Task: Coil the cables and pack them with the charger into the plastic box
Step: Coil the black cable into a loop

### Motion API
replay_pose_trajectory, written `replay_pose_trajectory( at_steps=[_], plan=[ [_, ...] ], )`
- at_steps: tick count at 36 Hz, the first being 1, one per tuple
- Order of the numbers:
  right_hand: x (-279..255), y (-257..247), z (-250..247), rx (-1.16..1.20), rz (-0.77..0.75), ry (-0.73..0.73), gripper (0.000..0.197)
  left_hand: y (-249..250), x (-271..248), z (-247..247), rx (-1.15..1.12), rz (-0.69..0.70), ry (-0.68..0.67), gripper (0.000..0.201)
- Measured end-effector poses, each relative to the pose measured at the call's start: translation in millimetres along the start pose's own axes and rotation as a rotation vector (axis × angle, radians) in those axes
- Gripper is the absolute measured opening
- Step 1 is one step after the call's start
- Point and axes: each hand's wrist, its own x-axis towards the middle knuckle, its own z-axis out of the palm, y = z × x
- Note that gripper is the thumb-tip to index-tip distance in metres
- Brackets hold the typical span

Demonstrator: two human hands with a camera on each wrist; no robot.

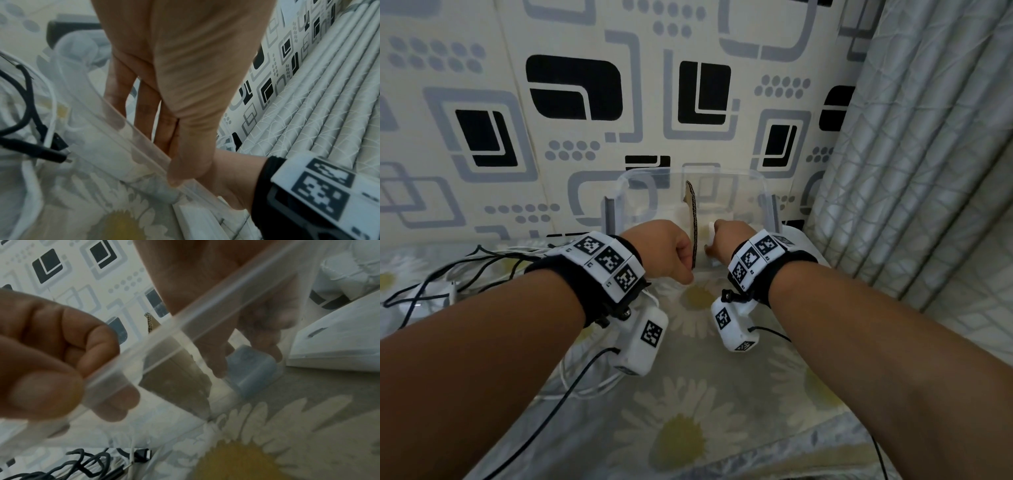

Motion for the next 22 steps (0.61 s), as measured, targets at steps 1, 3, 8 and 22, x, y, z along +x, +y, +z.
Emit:
replay_pose_trajectory(
  at_steps=[1,3,8,22],
  plan=[
    [0,0,0,-0.023,-0.002,-0.005,0.033,0,0,0,-0.001,0.000,0.001,0.014],
    [-1,1,-2,-0.067,-0.019,-0.012,0.030,1,0,-1,-0.005,0.002,0.007,0.014],
    [-1,4,-12,-0.150,-0.086,-0.060,0.026,2,1,-4,0.000,0.003,0.037,0.012],
    [1,7,-47,0.115,-0.105,0.149,0.032,-5,19,-17,-0.051,0.015,0.269,0.012]
  ],
)
